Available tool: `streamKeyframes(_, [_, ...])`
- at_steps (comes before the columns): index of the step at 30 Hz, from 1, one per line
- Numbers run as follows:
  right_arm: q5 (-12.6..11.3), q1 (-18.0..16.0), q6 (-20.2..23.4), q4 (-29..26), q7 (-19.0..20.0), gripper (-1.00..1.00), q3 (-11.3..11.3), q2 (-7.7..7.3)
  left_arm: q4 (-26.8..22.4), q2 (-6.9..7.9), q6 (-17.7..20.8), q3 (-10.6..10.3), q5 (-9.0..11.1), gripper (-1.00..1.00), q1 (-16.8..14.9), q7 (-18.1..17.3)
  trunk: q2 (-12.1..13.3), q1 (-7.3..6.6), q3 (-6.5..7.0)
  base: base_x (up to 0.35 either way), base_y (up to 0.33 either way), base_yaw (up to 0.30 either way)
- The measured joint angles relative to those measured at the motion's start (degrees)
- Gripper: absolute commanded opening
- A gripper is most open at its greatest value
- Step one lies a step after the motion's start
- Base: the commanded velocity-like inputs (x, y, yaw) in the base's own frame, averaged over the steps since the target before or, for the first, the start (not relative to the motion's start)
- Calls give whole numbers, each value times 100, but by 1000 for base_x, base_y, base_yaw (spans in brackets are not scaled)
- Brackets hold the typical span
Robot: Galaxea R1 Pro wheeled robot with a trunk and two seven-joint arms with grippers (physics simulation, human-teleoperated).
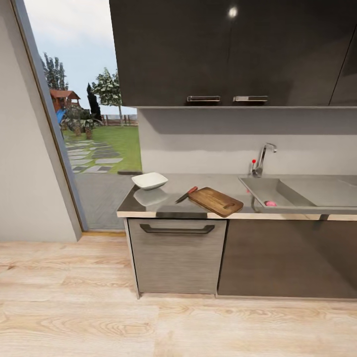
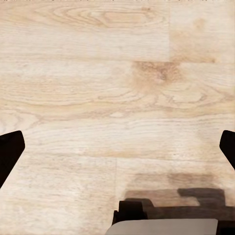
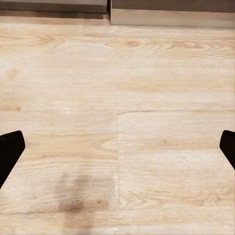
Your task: In the kitchen, take the Vidalia onion out of the sink, dice it on the chopping board with the paring knife, put the diced onion into the bowl on the countertop, then place both the paring knife and the chopping board into the sink.
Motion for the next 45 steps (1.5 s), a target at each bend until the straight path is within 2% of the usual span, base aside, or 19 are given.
streamKeyframes(21, [-12, 0, 41, -2, -41, 100, -31, 14, -18, 0, 2, -1, 0, 100, 0, 0, 0, 0, 0, 0, 0, 0])
streamKeyframes(26, [-26, -5, 193, -244, -434, 100, -35, 16, -18, 0, 2, -1, 0, 100, 0, 0, 0, 0, 0, 0, 0, 0])
streamKeyframes(28, [-29, -8, 466, -612, -813, 100, -36, 16, -15, 0, 2, -1, 0, 100, 0, 0, 0, 0, 0, 0, 0, 0])
streamKeyframes(32, [-33, -9, 1162, -1386, -1187, 100, -36, 16, -11, 0, 2, 0, 0, 100, 0, 0, 0, 0, 0, 0, 0, 0])
streamKeyframes(36, [-30, -11, 1814, -2175, -1301, 100, -37, 16, -5, 0, 3, -3, 0, 100, 0, 0, 0, 0, 1, 0, 0, 0])
streamKeyframes(42, [-21, -21, 2463, -3206, -1395, 100, -37, 21, -1, 0, 3, -4, 0, 100, 0, 0, 0, 0, 0, 0, 0, 0])
streamKeyframes(45, [-12, -129, 3142, -3931, -1565, 100, -36, 23, 4, -1, 3, -5, 0, 100, 0, 0, 0, 0, 1, 0, 0, 0])
